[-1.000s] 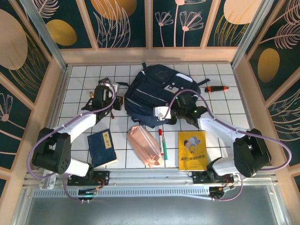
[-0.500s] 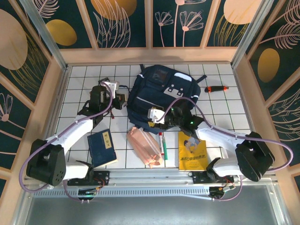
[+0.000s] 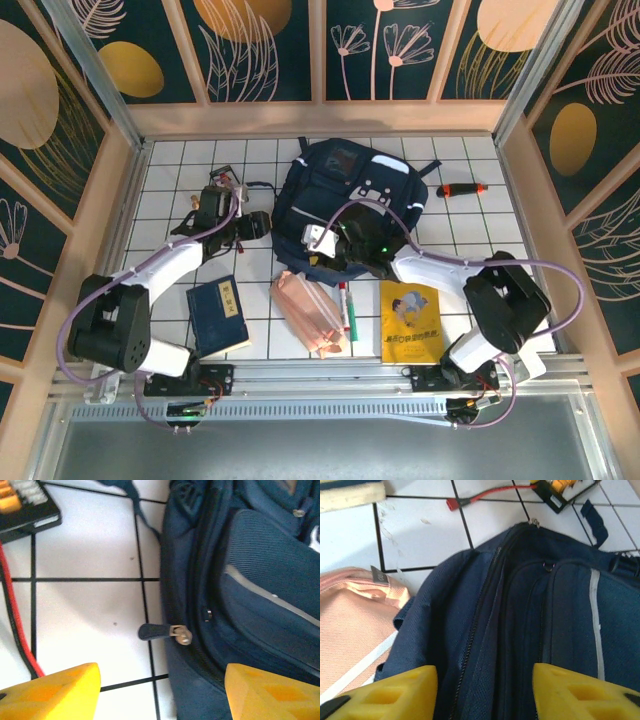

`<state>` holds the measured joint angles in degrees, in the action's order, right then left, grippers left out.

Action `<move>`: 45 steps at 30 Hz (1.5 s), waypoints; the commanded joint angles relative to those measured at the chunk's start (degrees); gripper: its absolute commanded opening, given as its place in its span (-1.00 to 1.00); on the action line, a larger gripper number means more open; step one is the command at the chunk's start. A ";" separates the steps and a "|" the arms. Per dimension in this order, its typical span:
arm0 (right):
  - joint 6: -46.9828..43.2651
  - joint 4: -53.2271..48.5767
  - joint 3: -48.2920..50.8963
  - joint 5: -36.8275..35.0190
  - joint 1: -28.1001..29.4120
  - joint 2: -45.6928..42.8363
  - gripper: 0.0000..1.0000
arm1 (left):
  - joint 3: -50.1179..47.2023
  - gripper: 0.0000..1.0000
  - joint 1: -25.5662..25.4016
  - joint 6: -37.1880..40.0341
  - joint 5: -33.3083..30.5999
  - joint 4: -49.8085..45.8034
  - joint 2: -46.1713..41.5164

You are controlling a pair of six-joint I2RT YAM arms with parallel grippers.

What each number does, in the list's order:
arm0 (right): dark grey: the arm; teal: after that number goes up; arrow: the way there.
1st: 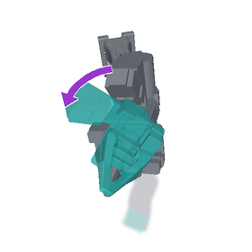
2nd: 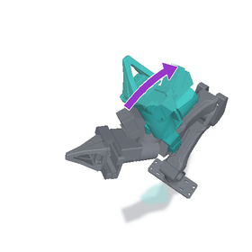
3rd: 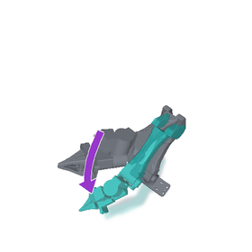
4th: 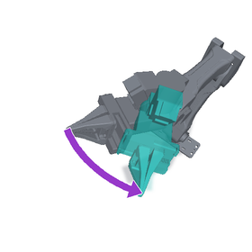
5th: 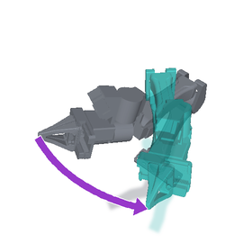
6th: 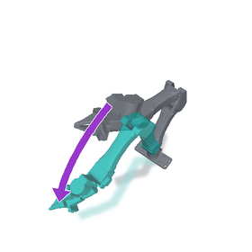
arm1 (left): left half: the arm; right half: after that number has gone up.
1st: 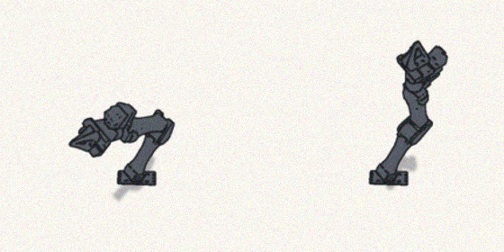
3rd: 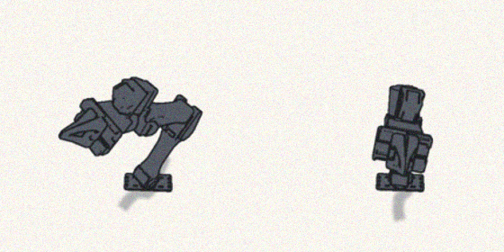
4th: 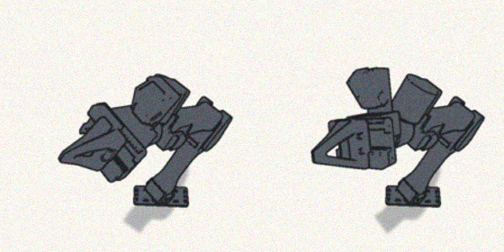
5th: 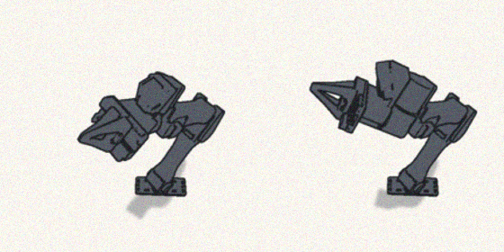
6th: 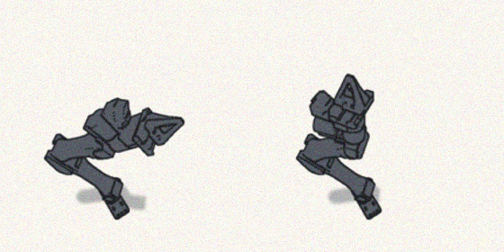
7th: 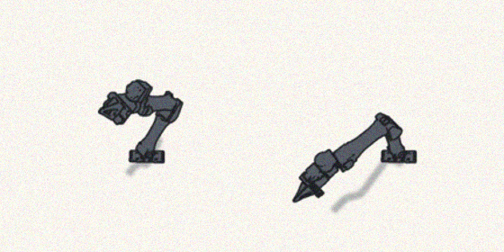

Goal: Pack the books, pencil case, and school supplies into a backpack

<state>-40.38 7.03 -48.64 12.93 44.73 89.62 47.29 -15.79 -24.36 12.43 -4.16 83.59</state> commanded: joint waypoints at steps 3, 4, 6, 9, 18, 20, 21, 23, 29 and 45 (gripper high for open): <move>0.58 -2.55 -4.77 -2.36 -0.68 4.39 -0.76 | 2.30 0.34 0.67 -3.16 4.99 0.36 2.79; -0.52 -3.92 -6.03 -1.62 -0.70 4.71 -0.99 | 2.36 0.34 0.67 -2.94 4.73 0.38 2.87; -4.55 -6.89 -8.18 -0.20 -0.78 4.17 -1.00 | 2.54 0.34 0.84 -2.30 4.50 0.30 2.89; -13.10 -12.44 -10.83 4.96 -1.97 1.69 -1.00 | 2.70 0.34 1.22 -1.77 5.46 0.47 2.90; -25.67 -22.37 -15.03 11.89 -9.46 -3.59 -1.00 | -2.04 0.31 1.31 -1.56 11.45 6.91 1.05; -26.37 -22.36 -15.08 12.04 -10.13 -3.89 -1.00 | -2.73 0.32 1.15 -1.69 12.92 8.70 1.52; -26.33 -22.14 -15.08 12.63 -10.44 -4.05 -1.00 | -2.73 0.32 1.07 -1.37 13.80 9.48 2.03; -26.52 -22.06 -15.24 13.17 -10.76 -4.15 -1.00 | -2.49 0.27 0.96 0.66 16.34 10.54 3.19; -33.74 -28.23 -17.31 14.25 -11.94 -5.67 -1.00 | -5.31 0.24 -1.42 23.43 29.44 17.10 1.17; -39.69 -31.91 -16.06 13.28 -12.00 -9.70 -1.00 | 11.99 0.31 1.95 82.44 21.55 0.12 10.18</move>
<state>-78.15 -25.19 -65.45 25.82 32.25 84.25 56.05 -14.72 48.66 32.88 -3.05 91.61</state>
